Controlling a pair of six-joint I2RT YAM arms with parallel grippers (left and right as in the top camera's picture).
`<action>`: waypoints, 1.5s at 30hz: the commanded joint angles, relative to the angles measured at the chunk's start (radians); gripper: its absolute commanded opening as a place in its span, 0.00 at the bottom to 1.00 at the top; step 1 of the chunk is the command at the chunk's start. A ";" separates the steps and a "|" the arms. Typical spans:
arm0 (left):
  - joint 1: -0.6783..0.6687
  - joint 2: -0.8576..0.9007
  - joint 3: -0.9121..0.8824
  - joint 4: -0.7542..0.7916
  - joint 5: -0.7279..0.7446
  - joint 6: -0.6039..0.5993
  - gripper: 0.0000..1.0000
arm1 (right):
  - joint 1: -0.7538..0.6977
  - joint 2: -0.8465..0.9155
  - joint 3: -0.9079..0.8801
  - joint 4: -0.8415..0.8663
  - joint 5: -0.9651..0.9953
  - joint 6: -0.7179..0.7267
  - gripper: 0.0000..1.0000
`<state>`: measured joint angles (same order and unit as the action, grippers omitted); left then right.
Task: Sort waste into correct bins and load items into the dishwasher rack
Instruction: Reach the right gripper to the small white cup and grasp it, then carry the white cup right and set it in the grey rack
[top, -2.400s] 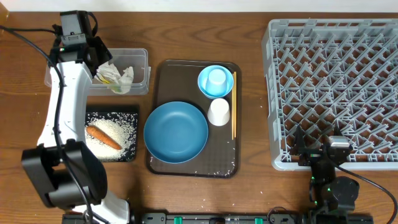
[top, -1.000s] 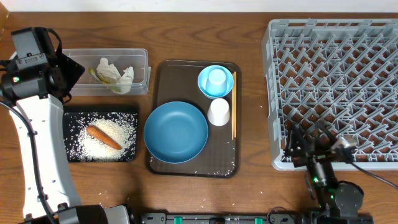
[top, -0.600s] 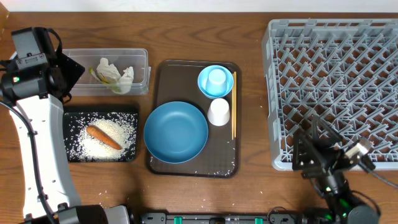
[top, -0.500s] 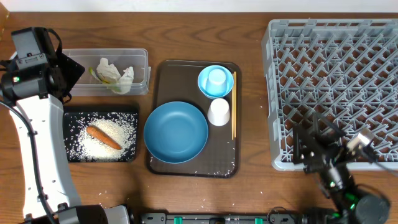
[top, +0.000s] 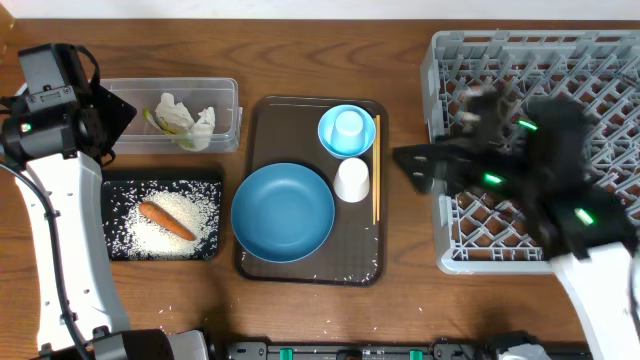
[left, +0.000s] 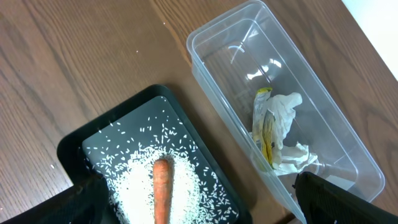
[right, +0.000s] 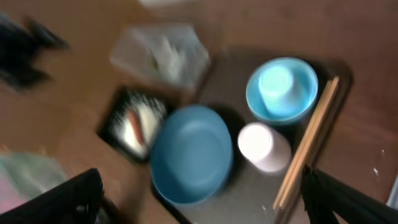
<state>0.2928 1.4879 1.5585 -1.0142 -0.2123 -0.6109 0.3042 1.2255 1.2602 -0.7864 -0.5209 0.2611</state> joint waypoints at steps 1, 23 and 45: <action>0.004 0.005 0.007 -0.002 -0.006 -0.015 0.98 | 0.144 0.151 0.093 -0.047 0.295 -0.068 0.99; 0.004 0.005 0.007 -0.002 -0.006 -0.015 0.98 | 0.298 0.666 0.106 0.132 0.486 0.152 0.99; 0.004 0.005 0.007 -0.002 -0.006 -0.015 0.98 | 0.336 0.682 0.142 0.097 0.585 0.184 0.55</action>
<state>0.2928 1.4879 1.5585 -1.0138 -0.2127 -0.6144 0.6361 1.9362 1.3705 -0.6697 0.0383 0.4553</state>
